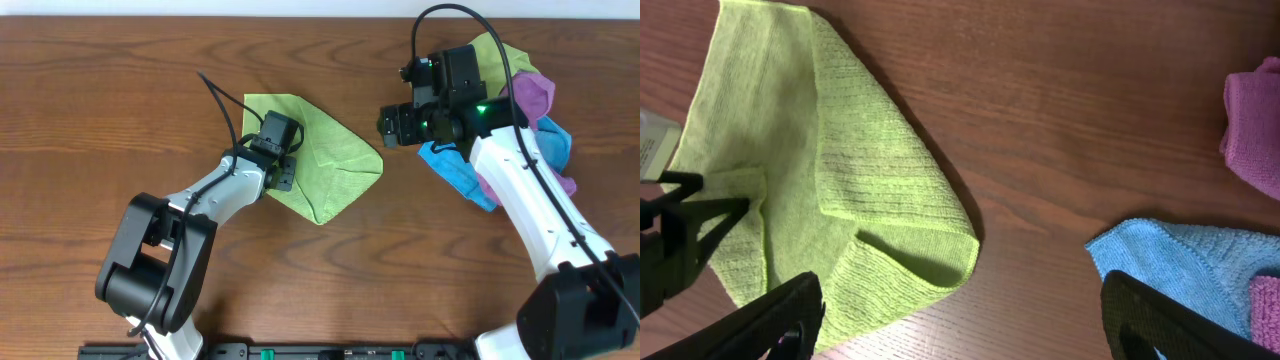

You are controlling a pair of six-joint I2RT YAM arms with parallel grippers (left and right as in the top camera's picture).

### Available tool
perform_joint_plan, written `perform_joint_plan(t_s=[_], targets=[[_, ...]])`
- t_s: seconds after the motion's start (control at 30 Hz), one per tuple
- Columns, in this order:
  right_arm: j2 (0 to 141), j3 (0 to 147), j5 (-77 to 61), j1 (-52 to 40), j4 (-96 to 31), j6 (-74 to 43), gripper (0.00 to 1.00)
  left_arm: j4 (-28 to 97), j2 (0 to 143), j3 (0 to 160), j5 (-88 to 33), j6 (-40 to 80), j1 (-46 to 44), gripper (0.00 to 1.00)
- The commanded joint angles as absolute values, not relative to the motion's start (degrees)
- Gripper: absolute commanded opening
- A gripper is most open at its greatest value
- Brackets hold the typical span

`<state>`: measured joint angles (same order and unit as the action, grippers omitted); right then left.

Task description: Fold the cloth

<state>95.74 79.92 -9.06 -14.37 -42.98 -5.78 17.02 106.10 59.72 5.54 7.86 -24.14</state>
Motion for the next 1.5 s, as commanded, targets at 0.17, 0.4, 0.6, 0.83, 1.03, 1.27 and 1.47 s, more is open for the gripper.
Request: perform_joint_plan(t_s=[0.17, 0.4, 0.6, 0.83, 1.03, 1.27, 1.47], targets=[[96.1, 79.8, -9.5, -14.7, -43.1, -5.0, 0.89, 22.0, 106.2, 60.8, 6.2, 8.0, -24.0, 0.17], [96.1, 79.8, -9.5, -14.7, -43.0, -5.1, 0.89, 22.7, 102.9, 60.9, 6.2, 8.0, -24.0, 0.13], [96.1, 79.8, -9.7, -14.7, -43.1, -5.0, 0.87, 24.4, 100.0, 60.9, 6.1, 11.0, -24.0, 0.19], [96.1, 79.8, -12.1, -14.7, -43.3, -4.1, 0.68, 32.9, 99.8, 60.9, 0.9, 12.5, -24.0, 0.2], [96.8, 79.8, -15.6, -15.4, -43.3, -1.0, 0.49, 36.2, 99.8, 60.9, -4.1, 12.5, -24.0, 0.23], [100.9, 79.8, -16.8, -19.3, -43.3, 0.4, 0.39, 41.7, 99.8, 60.9, -4.1, 12.5, -24.0, 0.38], [103.0, 79.8, -17.0, -22.6, -42.5, 2.4, 0.35, 46.5, 99.8, 60.9, -3.6, 12.5, -24.0, 0.37]])
